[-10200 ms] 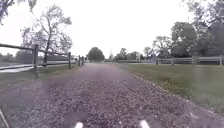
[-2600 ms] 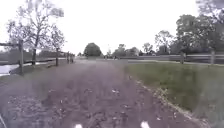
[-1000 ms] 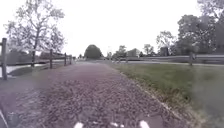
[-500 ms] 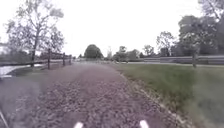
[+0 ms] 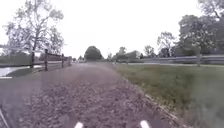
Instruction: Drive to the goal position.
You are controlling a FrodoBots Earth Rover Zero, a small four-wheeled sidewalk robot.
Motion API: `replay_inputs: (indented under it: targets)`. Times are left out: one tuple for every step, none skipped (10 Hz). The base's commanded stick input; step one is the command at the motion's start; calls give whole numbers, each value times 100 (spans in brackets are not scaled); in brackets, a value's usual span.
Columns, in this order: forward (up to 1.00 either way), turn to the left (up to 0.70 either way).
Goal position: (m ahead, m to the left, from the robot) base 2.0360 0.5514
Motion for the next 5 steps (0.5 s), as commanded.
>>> replay_inputs:
  targets:
    - [70, 0]
    - [70, 0]
    - [70, 0]
    - [70, 0]
    - [70, 0]
